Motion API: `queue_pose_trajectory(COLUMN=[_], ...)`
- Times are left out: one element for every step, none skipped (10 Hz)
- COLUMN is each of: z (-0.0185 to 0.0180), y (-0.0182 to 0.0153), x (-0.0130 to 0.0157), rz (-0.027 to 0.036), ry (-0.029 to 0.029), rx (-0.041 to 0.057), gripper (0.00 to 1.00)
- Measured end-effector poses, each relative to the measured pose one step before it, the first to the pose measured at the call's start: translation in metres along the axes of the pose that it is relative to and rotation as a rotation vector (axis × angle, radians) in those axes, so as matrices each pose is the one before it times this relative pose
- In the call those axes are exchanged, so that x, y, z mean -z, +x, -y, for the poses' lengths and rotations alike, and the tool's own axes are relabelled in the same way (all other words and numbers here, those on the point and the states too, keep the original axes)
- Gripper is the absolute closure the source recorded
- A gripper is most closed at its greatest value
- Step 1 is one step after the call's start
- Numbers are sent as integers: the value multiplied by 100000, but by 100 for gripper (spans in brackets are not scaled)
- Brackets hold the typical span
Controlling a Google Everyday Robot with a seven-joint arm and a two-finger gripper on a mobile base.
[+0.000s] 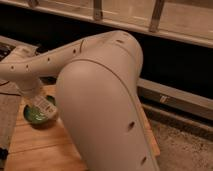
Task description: Place the bottle in the ceramic bowl
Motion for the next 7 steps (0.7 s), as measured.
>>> queue_pose_trajectory(z=[-183,-82,373,600,839,882,154], y=[-2430,-2119,-1525,-641,-389,-655,-409], x=[-1011,-1475,-1799,-1602,-1526,-1759,-971], rz=[3186,2775,2995,2293,1849,1057,163], ry=[-1484,-1548,-2085,-1639,-1877,-1674,-915], rx=[8296,8226,7436,4387,2821,2525,1295], gripper=[100,100,100,100,100,100,100])
